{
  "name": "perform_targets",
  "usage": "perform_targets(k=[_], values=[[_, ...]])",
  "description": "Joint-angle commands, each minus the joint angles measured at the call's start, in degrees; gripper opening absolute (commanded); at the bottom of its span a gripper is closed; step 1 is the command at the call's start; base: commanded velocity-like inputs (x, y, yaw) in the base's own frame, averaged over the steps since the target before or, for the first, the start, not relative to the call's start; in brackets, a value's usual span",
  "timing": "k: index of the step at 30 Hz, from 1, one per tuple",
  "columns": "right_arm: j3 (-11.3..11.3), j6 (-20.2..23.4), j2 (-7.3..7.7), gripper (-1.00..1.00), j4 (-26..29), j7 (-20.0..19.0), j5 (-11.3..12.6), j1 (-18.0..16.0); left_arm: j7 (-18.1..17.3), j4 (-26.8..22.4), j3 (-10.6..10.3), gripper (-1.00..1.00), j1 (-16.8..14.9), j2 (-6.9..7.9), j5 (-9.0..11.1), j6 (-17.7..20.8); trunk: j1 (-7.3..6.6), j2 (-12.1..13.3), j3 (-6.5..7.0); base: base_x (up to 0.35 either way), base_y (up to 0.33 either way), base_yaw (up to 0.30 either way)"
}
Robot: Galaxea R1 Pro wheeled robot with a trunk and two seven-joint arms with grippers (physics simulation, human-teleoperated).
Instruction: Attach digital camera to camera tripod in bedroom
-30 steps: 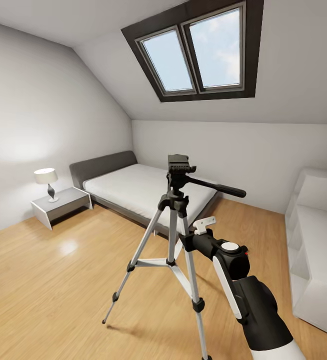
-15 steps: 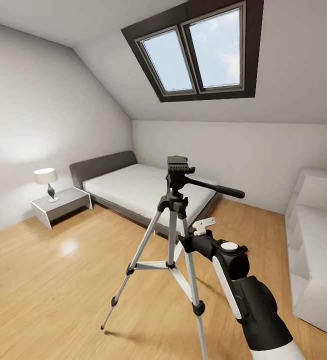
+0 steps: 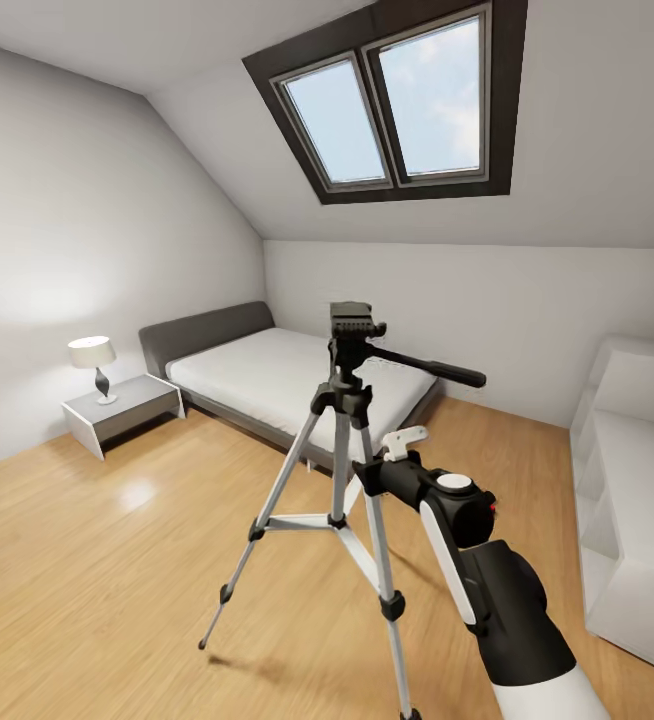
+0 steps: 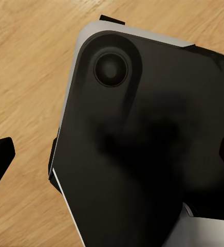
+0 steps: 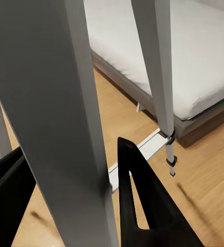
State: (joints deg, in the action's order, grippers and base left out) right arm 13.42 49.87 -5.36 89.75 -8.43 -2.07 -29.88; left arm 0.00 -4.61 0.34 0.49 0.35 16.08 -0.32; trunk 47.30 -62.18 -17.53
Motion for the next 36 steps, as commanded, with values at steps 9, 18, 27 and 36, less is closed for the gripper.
perform_targets(k=[9,18,27,36], values=[[-0.39,7.91,-3.64,-1.00,-0.23,0.00,-0.27,-8.49,0.00,-0.13,0.01,1.00,0.04,0.00,0.27,-0.03,0.00,-0.04,-0.06,0.000,0.000,0.000],[-0.62,10.13,-4.64,-1.00,-0.33,0.37,-0.17,-15.71,0.00,-0.11,0.01,1.00,0.04,0.00,0.27,-0.03,0.00,-0.04,-0.06,0.000,0.000,0.000],[-1.07,10.13,-4.64,-1.00,-0.42,0.43,-0.05,-17.31,0.00,-0.12,0.01,1.00,0.04,0.00,0.27,-0.03,0.00,-0.04,-0.06,0.000,0.000,0.000],[-1.42,10.13,-4.64,-1.00,-0.45,0.40,0.07,-17.47,0.00,-0.13,0.01,1.00,0.04,0.00,0.23,-0.03,0.00,-0.04,-0.06,0.000,0.000,0.000]])
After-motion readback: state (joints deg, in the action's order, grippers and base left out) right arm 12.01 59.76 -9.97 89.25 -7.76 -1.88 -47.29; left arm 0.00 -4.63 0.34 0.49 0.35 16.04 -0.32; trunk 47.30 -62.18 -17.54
